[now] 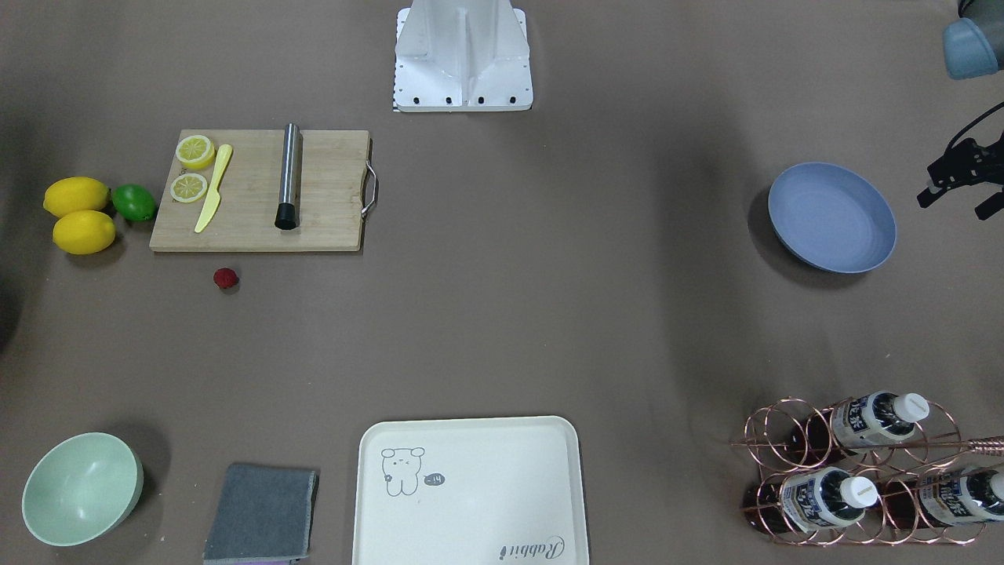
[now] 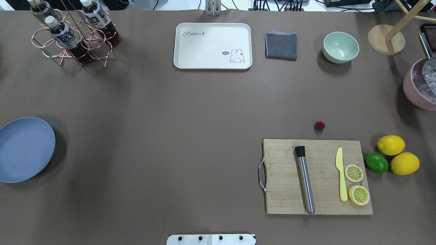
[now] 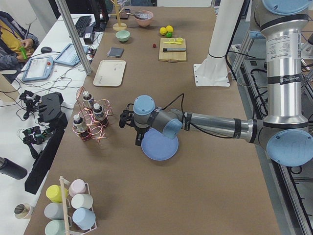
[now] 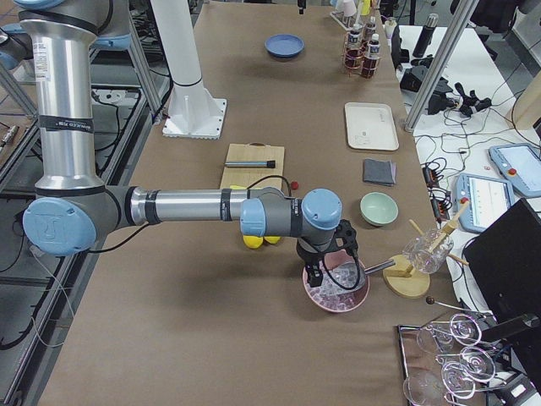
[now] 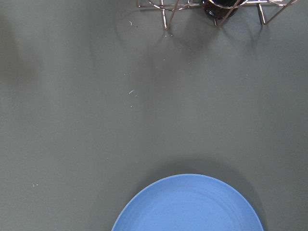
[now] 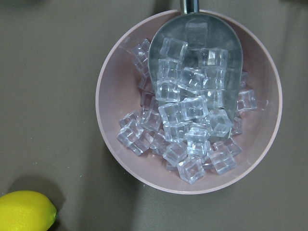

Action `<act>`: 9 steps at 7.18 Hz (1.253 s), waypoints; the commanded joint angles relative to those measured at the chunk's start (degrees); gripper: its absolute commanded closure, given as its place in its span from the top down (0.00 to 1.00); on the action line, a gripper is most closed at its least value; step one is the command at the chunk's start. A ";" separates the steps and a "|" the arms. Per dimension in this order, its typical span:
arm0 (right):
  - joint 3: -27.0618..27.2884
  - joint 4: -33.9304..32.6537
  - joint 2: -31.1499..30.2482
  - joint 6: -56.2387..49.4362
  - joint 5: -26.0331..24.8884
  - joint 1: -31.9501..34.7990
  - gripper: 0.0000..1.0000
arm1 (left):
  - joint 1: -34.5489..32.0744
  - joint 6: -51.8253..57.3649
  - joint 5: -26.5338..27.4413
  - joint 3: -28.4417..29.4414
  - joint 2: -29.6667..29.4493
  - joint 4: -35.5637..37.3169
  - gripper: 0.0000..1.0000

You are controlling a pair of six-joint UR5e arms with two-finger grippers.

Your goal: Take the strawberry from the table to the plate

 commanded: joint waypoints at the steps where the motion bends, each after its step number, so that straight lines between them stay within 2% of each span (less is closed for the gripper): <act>1: 0.09 0.00 0.13 0.22 0.97 -1.15 1.00 | 0.27 -0.05 0.00 -0.04 1.10 -0.13 0.97; 2: 0.18 0.09 0.40 3.35 2.02 -1.68 1.00 | 1.23 -0.48 -0.44 0.57 1.02 0.39 0.97; 4: 0.53 6.91 -0.39 10.12 2.12 -3.79 1.00 | 3.87 -3.56 0.43 4.51 0.76 -1.96 0.97; 6: 0.00 8.96 -0.39 11.99 1.68 -6.07 1.00 | 4.22 -3.74 0.61 10.92 0.41 -9.77 0.97; 8: 0.44 11.32 -0.31 16.37 1.94 -8.18 1.00 | 5.53 -4.27 0.87 14.18 0.41 -13.21 0.97; 9: 0.44 12.90 -0.31 19.26 1.94 -9.06 1.00 | 7.28 -5.05 3.40 16.90 0.41 -17.14 0.97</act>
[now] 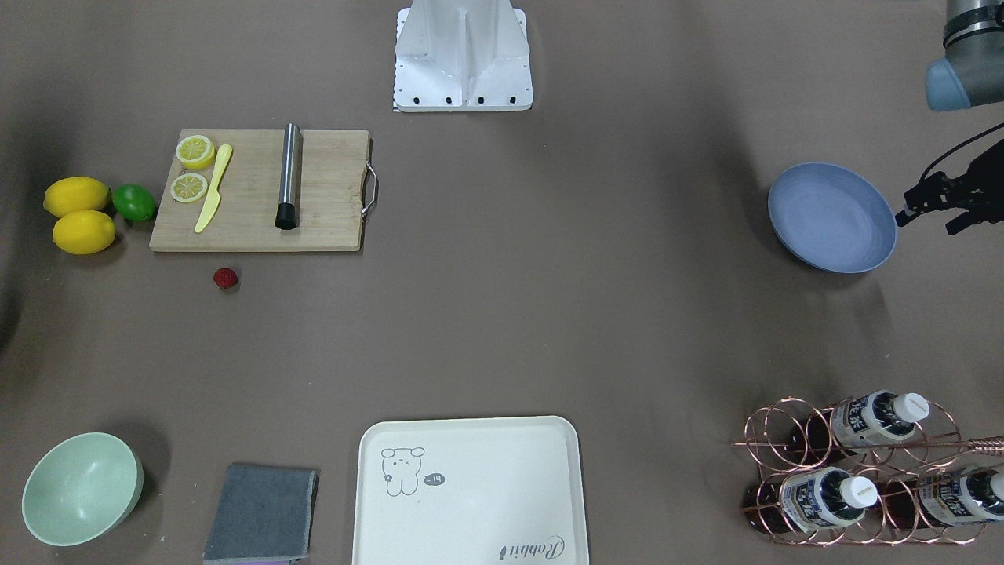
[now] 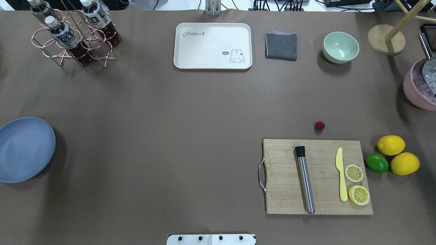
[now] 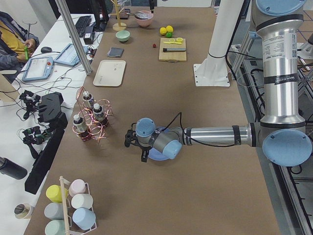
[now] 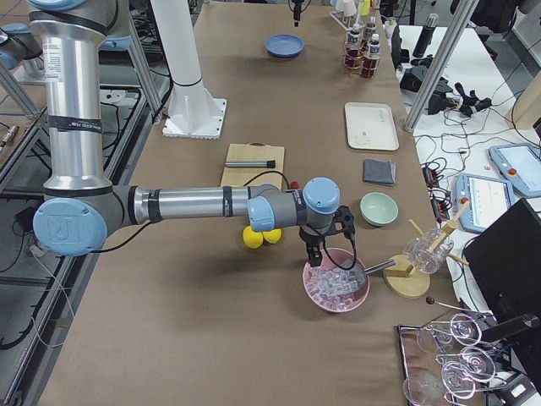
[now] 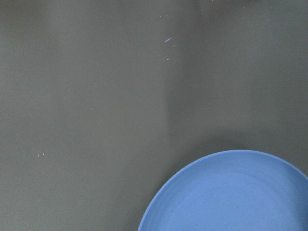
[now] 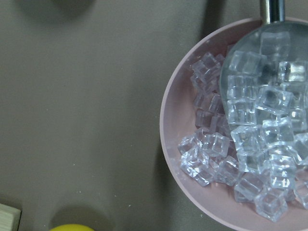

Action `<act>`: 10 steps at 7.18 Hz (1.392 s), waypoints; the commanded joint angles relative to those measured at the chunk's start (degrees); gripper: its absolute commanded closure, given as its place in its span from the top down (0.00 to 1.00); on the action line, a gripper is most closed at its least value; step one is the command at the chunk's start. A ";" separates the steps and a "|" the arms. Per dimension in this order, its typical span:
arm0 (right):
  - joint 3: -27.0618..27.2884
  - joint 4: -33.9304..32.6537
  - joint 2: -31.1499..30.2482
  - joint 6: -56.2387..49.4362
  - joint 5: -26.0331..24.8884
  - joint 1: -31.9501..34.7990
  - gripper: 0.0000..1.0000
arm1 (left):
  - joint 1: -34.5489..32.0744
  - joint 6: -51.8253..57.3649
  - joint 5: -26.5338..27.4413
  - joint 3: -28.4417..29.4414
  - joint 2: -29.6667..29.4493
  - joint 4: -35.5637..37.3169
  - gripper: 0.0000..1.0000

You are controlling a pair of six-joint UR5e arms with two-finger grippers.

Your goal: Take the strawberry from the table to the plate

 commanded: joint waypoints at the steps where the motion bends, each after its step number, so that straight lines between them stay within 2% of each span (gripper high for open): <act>1: 0.04 3.02 -0.07 4.32 0.05 -1.34 1.00 | 2.97 -2.59 3.29 4.62 -0.01 -6.94 0.95; 3: 0.04 3.04 0.02 4.42 -0.04 -1.34 1.00 | 4.82 -3.14 3.83 7.52 0.08 -11.17 0.89; 4: 0.04 3.04 0.10 4.42 -0.13 -1.34 1.00 | 5.35 -3.84 3.74 7.62 0.08 -11.62 0.79; 6: 0.04 3.04 0.10 4.68 -0.13 -1.43 1.00 | 5.88 -3.84 3.39 7.71 0.34 -12.76 0.51; 7: 0.04 3.04 0.19 5.21 -0.13 -1.51 1.00 | 6.58 -3.84 3.39 7.71 0.34 -12.94 0.20; 8: 0.04 3.04 0.45 5.21 -0.13 -1.51 1.00 | 7.11 -3.93 3.30 7.71 0.43 -13.03 0.00; 9: 0.12 3.04 0.80 5.73 -0.22 -1.69 1.00 | 7.12 -3.58 2.69 6.93 0.35 -13.03 0.00; 10: 0.21 3.12 1.76 7.91 -0.13 -2.39 1.00 | 7.03 -3.67 -2.62 6.66 -0.18 -13.73 0.00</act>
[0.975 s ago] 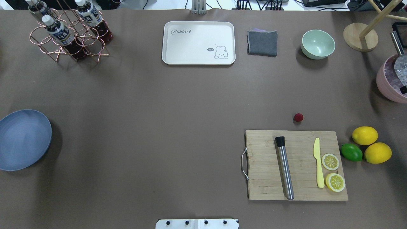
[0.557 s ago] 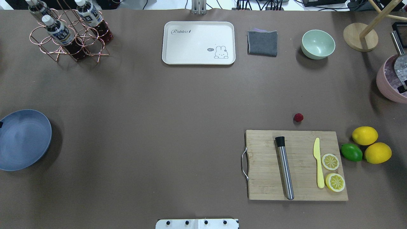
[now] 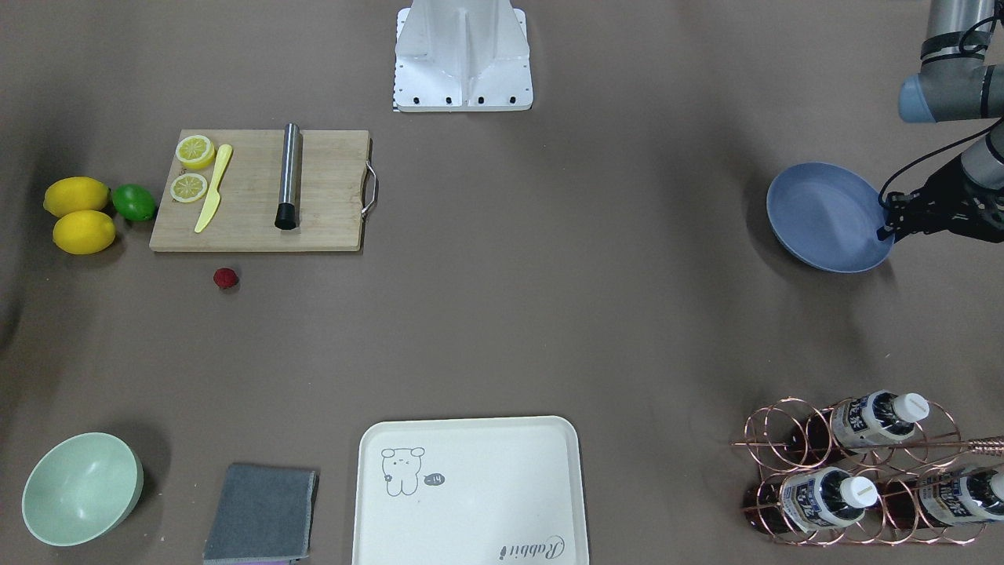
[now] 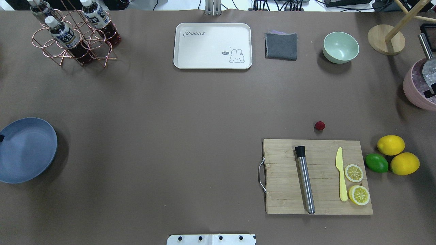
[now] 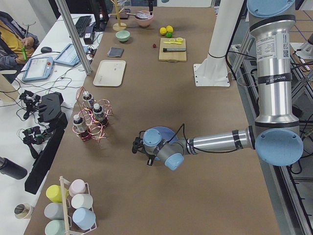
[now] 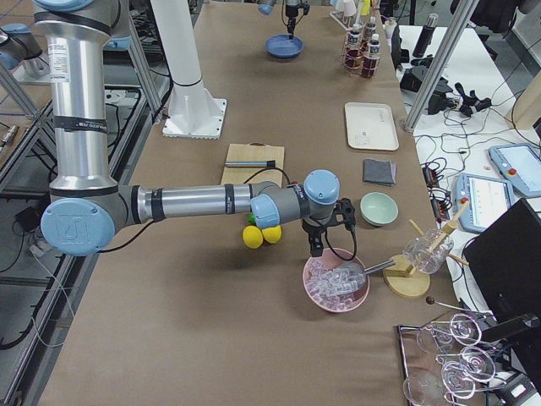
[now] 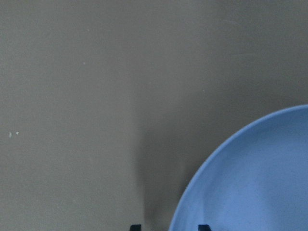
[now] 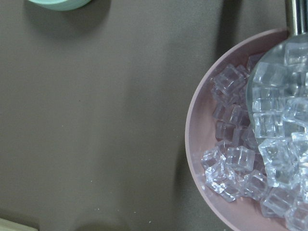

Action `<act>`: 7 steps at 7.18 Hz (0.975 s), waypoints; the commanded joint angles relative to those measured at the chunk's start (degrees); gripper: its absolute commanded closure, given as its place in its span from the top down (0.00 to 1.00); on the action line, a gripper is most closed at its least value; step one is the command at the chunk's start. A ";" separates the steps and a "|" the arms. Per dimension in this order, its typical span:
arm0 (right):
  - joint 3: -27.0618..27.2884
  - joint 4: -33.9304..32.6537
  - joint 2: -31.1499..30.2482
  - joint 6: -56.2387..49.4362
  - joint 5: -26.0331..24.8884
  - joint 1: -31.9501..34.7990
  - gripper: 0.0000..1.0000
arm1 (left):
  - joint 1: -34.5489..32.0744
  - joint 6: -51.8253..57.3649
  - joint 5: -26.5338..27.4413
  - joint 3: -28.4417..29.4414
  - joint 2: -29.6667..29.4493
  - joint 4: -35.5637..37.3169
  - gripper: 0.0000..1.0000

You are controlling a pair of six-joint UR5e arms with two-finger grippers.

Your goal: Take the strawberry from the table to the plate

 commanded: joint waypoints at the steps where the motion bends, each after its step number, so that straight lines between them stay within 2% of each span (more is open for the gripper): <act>1: 0.88 0.07 2.22 6.00 -0.05 -2.70 1.00 | -0.05 -4.91 -8.06 -3.78 -0.86 0.39 0.00; 2: 1.41 0.16 4.32 10.83 -0.14 -5.16 1.00 | 0.03 -16.10 -8.53 -6.25 -4.52 0.92 0.00; 3: 1.33 1.03 6.51 15.57 -0.84 -8.14 1.00 | 1.34 -25.43 -8.36 -6.54 -10.99 1.19 0.00; 4: 1.33 2.86 8.36 21.54 -3.11 -11.82 1.00 | 5.88 -34.23 -6.54 -8.11 -15.06 0.93 0.00; 6: 1.33 7.08 11.62 33.40 -7.32 -18.77 1.00 | 15.28 -48.24 6.43 -14.25 -19.56 1.28 0.00; 7: 1.24 8.93 12.50 37.38 -8.74 -21.41 1.00 | 19.24 -52.73 10.15 -14.53 -22.19 3.89 0.00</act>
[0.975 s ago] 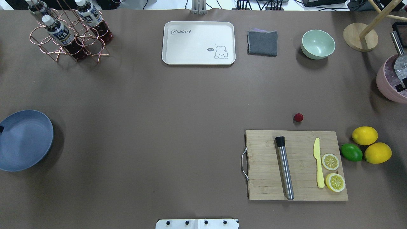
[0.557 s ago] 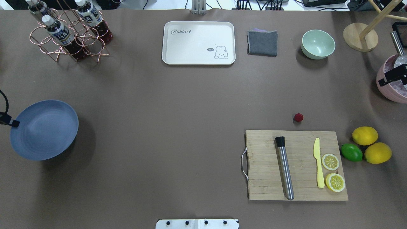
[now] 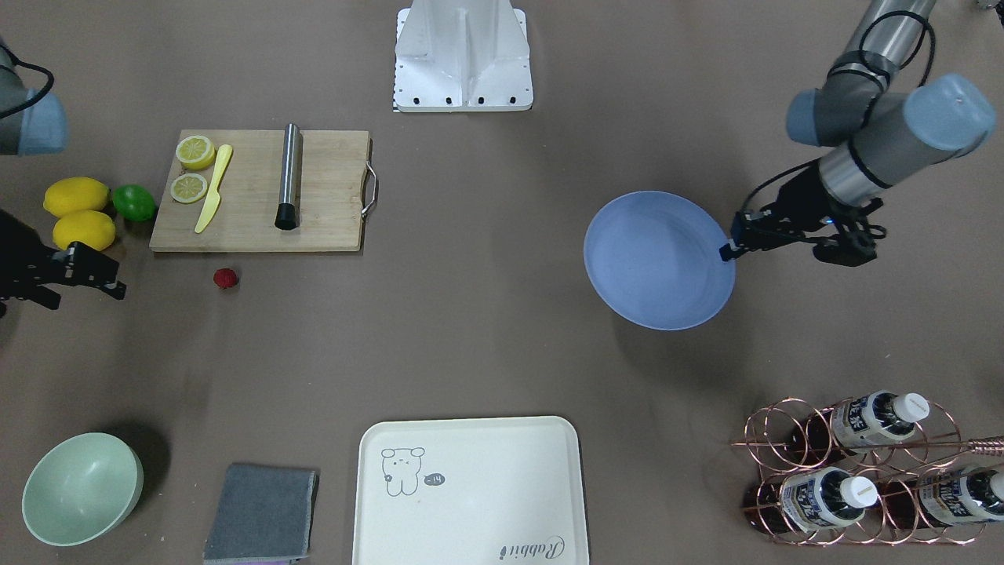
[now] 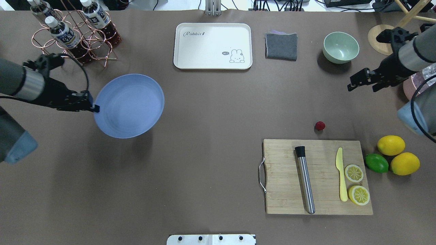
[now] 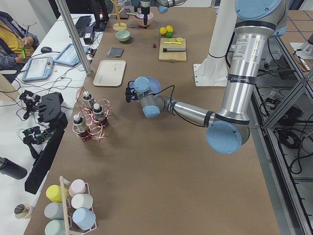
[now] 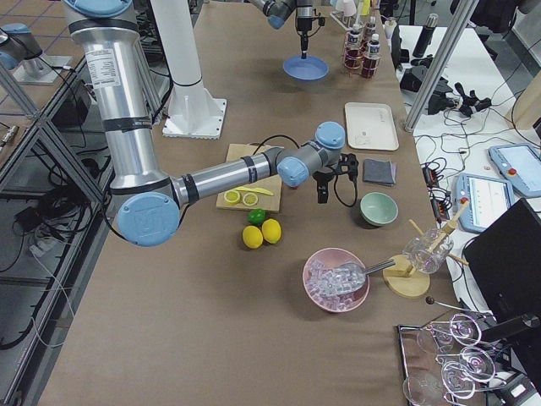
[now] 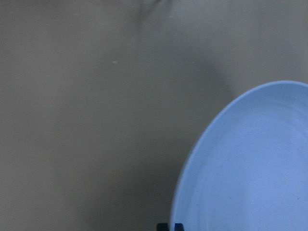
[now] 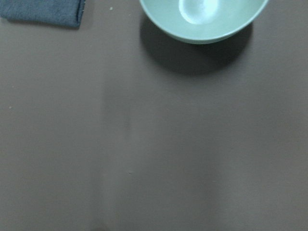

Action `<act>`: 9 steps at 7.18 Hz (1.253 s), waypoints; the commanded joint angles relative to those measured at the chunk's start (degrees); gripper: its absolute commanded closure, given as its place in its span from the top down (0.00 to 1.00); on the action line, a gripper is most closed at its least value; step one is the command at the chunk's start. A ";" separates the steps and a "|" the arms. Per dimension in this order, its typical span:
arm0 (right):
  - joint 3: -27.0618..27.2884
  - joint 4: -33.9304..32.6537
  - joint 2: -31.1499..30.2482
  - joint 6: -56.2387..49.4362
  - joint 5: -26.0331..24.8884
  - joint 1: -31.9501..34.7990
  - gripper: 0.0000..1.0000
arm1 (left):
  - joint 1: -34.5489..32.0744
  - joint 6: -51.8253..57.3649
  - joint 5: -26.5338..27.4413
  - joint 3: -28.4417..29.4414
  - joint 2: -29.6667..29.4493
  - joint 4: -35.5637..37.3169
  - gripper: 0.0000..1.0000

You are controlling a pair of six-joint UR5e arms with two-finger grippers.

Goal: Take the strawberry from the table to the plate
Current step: 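Slide the blue plate toward center with left gripper while right arm reaches out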

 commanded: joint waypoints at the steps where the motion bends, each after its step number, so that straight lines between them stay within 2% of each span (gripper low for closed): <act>1: 0.07 2.71 1.99 8.54 -4.65 -6.68 1.00 | 9.45 -9.51 9.53 -1.43 -8.76 10.03 0.00; 2: -0.10 2.71 2.78 11.18 -7.54 -9.84 1.00 | 13.93 -9.80 14.88 -1.43 -14.04 17.34 0.00; 3: -0.54 2.71 3.40 12.68 -9.40 -12.22 1.00 | 16.67 -11.46 17.80 -1.08 -16.09 19.24 0.00; 7: -1.33 2.27 2.97 13.84 -10.82 -16.02 0.98 | 19.07 -13.23 20.65 1.46 -18.66 19.17 0.00; 9: -1.86 1.83 2.35 13.32 -11.70 -16.99 0.91 | 19.07 -15.60 20.65 2.08 -19.19 18.91 0.00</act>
